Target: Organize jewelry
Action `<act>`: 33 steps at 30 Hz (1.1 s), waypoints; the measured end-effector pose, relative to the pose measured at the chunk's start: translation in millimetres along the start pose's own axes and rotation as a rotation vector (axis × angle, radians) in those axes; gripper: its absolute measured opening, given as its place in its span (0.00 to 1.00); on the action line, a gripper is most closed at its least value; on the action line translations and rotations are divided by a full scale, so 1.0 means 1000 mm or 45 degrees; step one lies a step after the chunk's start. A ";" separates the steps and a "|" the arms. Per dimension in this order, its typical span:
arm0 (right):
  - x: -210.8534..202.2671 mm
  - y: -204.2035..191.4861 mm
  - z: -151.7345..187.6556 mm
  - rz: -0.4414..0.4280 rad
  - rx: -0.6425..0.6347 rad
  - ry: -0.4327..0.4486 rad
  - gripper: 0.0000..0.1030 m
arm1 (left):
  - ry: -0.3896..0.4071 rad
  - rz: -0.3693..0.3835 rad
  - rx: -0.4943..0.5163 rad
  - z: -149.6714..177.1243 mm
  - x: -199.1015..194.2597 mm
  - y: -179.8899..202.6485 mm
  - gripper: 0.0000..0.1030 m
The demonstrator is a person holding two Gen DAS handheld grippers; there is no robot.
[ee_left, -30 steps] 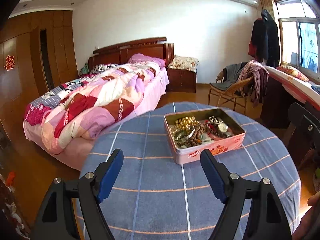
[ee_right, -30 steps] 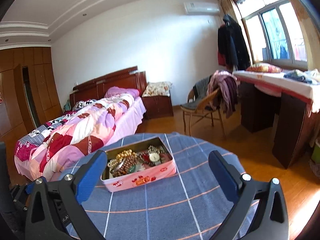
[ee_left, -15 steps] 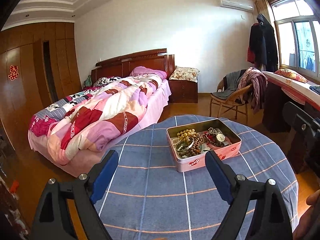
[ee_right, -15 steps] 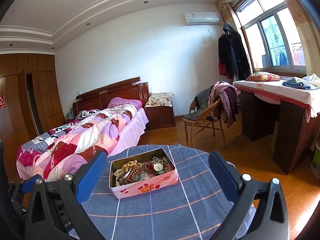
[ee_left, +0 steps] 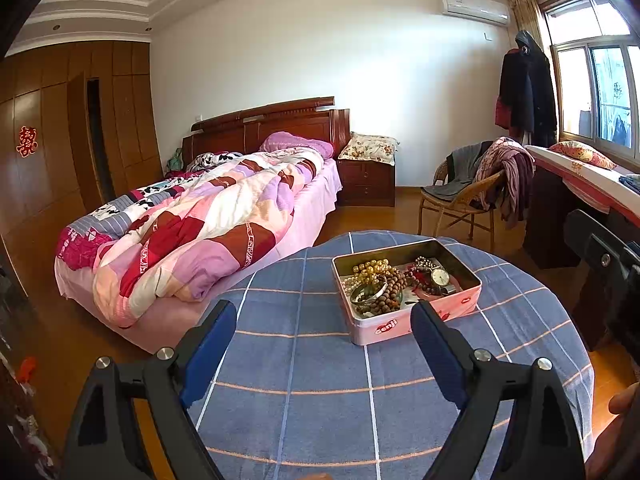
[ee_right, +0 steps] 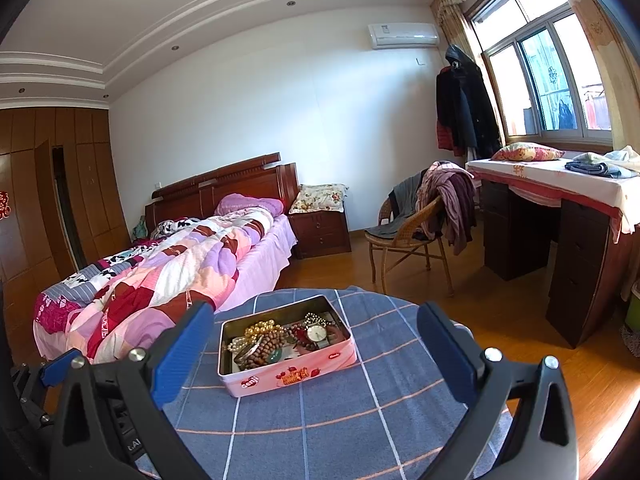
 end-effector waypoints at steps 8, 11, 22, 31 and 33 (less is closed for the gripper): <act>-0.002 -0.001 -0.002 -0.003 -0.002 0.005 1.00 | 0.008 -0.003 -0.003 -0.001 -0.001 0.000 0.86; -0.002 -0.001 -0.002 -0.002 -0.001 0.006 1.00 | 0.009 -0.003 -0.004 -0.002 -0.002 0.000 0.86; -0.003 -0.001 -0.002 -0.005 -0.001 0.003 1.00 | 0.010 -0.003 -0.008 -0.003 -0.004 0.000 0.87; -0.004 0.001 -0.002 -0.001 0.001 -0.011 1.00 | 0.012 -0.003 -0.007 -0.004 -0.005 0.000 0.87; -0.004 0.002 -0.003 0.002 0.000 -0.015 1.00 | 0.011 -0.003 -0.006 -0.004 -0.005 0.000 0.87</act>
Point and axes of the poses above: each gripper's, at about its wrist camera, not at the fingertips, and x roughly the way its jaws point, y to its right, z to its underside, the point moved 5 cm from there along x, roughly the way its jaws point, and after that the axes turned 1 degree about -y, right-handed, at the moved point
